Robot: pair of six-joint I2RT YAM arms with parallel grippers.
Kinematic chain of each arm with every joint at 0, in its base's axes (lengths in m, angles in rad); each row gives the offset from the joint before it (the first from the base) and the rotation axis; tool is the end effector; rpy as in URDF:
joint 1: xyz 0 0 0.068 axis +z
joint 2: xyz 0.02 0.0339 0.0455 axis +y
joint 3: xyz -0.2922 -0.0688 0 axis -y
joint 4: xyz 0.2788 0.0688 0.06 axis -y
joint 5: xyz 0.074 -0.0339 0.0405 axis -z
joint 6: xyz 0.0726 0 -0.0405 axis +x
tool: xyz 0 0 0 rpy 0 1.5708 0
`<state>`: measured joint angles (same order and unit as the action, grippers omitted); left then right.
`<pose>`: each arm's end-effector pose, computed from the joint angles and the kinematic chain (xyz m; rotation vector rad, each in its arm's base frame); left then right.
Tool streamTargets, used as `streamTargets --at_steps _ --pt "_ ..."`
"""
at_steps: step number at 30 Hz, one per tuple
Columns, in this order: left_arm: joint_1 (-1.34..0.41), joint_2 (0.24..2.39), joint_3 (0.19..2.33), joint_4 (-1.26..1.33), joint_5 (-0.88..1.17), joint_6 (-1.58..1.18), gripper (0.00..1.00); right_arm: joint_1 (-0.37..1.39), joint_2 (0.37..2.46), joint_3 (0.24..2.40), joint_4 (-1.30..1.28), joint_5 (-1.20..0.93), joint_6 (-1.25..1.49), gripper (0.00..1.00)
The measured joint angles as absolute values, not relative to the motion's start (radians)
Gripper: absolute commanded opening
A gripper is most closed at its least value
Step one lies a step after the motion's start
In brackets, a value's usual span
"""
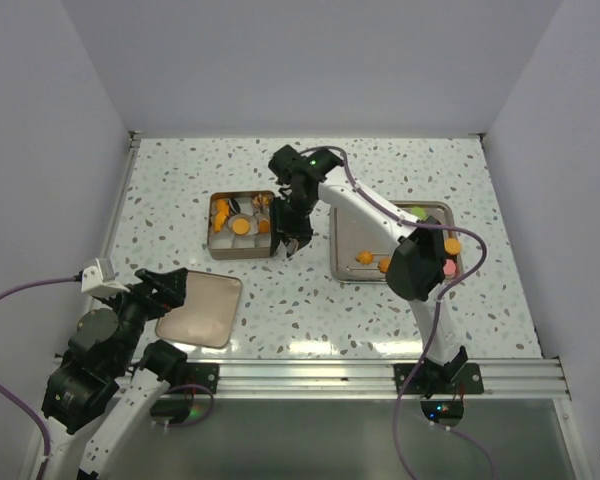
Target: Pack the cookies
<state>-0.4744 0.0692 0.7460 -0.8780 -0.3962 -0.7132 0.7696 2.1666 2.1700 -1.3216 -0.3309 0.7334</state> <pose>0.0541 0.0037 0.3269 -0.4964 1.7141 -0.5116 0.3414 0.3636 0.2782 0.1192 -3.0324 -0.6332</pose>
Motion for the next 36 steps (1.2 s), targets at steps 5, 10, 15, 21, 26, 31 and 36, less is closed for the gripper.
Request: streamTargets --at_steps 5,10,15,21,26,31,36 --pt "-0.475 0.069 0.746 -0.878 -0.396 -0.713 1.0 0.717 2.088 2.109 -1.319 -0.319 0.722 0.44" --pt "-0.474 0.068 0.746 -0.878 -0.397 -0.713 1.0 0.632 1.855 1.868 -1.327 -0.276 0.694 0.44" --pt "-0.474 0.068 0.746 -0.878 -0.396 -0.713 1.0 0.574 1.62 1.576 -1.339 -0.221 0.668 0.45" --pt "-0.474 0.07 0.746 -0.878 -0.39 -0.712 1.0 0.577 1.496 1.31 -1.344 -0.209 0.662 0.46" --pt "-0.474 0.076 0.746 -0.878 -0.385 -0.711 1.0 0.577 1.453 1.176 -1.341 -0.203 0.662 0.46" --pt "-0.474 0.076 0.746 -0.878 -0.385 -0.71 1.0 0.577 1.432 1.15 -1.333 -0.202 0.662 0.46" --pt "-0.474 0.076 0.746 -0.878 -0.385 -0.71 1.0 0.577 1.433 1.15 -1.311 -0.202 0.662 0.46"
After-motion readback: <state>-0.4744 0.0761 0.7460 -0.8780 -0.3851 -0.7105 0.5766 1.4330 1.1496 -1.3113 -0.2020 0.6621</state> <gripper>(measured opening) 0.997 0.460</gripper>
